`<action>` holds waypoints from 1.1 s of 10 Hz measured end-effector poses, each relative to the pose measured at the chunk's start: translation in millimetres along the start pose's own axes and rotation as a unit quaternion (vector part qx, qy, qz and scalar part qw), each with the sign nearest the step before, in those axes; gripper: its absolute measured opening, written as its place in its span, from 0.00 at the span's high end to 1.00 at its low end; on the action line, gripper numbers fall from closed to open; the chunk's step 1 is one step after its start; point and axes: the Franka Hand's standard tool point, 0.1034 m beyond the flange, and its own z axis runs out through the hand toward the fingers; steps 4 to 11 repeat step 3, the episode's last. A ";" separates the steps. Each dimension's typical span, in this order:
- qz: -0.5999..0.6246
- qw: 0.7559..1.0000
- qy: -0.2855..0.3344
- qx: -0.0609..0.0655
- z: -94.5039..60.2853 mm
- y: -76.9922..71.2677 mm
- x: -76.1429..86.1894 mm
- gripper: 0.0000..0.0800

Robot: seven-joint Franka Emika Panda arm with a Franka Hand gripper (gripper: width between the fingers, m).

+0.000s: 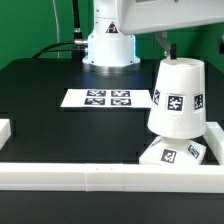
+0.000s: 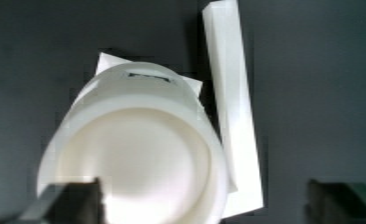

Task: Assemble lamp

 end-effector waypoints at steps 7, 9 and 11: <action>0.008 1.000 -0.004 -0.012 -17.6 -7.8 -9.4 0.13; 0.008 1.000 -0.004 -0.012 -17.6 -7.8 -9.4 0.13; 0.008 1.000 -0.004 -0.012 -17.6 -7.8 -9.4 0.13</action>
Offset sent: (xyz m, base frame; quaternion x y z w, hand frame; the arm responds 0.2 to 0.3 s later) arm 0.0000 0.0000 0.0000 0.0000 0.0000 0.0000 1.0000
